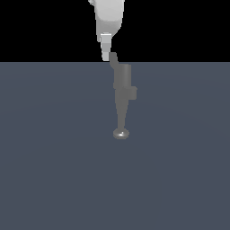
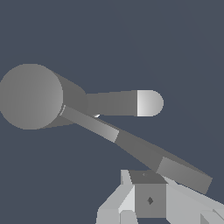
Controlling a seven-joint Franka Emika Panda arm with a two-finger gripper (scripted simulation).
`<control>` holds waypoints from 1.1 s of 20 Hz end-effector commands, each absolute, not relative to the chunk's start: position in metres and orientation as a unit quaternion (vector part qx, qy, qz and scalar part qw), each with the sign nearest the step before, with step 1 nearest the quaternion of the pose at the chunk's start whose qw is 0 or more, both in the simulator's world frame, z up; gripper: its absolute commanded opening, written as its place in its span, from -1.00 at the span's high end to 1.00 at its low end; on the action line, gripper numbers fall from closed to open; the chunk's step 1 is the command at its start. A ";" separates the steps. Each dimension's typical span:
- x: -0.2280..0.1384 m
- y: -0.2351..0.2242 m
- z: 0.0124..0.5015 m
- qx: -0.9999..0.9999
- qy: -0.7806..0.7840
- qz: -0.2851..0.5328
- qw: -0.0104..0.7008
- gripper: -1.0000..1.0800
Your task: Turn on the faucet by rotating a designated handle.
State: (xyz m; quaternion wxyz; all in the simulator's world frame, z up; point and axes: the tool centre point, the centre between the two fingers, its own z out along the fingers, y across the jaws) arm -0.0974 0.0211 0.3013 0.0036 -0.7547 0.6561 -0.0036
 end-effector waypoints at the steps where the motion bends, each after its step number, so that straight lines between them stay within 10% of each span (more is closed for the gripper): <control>1: -0.107 0.006 0.299 -0.751 0.661 0.000 0.000 1.00; 22: -0.095 -0.061 0.301 -0.762 0.648 -0.002 0.003 1.00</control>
